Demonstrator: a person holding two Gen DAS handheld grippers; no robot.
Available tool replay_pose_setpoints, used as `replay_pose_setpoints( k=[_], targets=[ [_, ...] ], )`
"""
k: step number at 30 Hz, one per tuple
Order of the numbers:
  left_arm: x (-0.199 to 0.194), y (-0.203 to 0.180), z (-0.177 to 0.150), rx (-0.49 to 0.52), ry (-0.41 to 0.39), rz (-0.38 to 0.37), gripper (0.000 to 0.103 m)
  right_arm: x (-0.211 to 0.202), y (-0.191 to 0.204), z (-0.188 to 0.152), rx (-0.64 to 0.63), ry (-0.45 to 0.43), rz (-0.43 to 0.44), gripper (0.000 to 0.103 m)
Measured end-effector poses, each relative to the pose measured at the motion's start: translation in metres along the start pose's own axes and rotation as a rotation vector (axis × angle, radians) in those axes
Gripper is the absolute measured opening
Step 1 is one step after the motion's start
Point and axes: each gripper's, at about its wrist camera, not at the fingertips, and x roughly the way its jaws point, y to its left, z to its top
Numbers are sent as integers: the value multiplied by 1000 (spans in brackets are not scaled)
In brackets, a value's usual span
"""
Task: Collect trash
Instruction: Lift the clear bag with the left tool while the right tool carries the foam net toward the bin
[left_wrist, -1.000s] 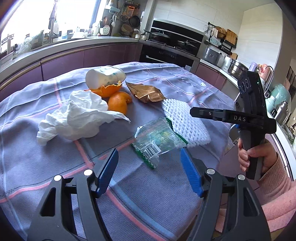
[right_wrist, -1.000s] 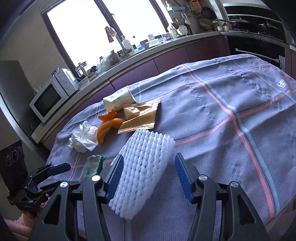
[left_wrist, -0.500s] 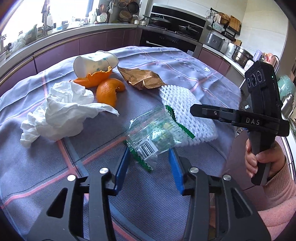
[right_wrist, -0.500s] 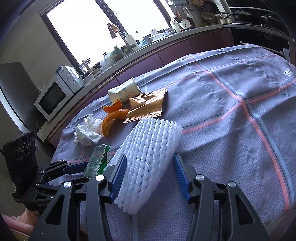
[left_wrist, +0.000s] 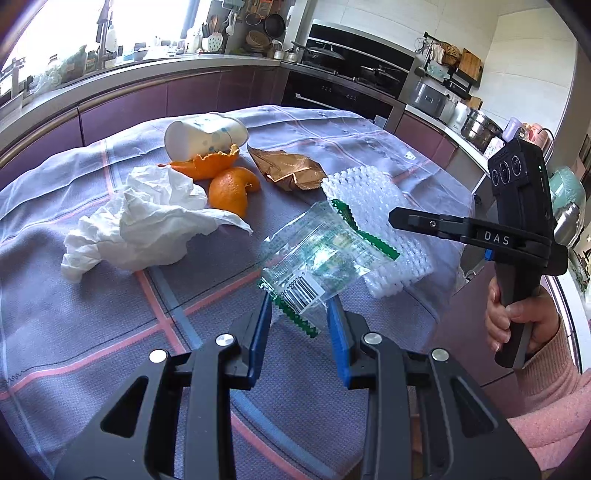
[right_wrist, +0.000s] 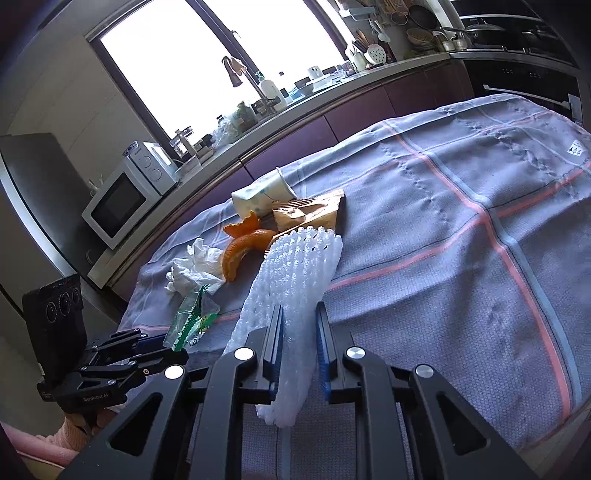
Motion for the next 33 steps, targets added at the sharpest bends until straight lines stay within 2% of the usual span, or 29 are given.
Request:
replay_pose_setpoints(
  k=[9,20,33],
  targets=[
    [-47,13,-9,-30,-81,34,31,3,34,9,-70,-7,67,15],
    [-118,31,-31,-71,-173,132,31,34,99,15,-179,31,205,15],
    [-191,82,-73,-225,-240,287,31,85,188,13,-327,119,356,15]
  ],
)
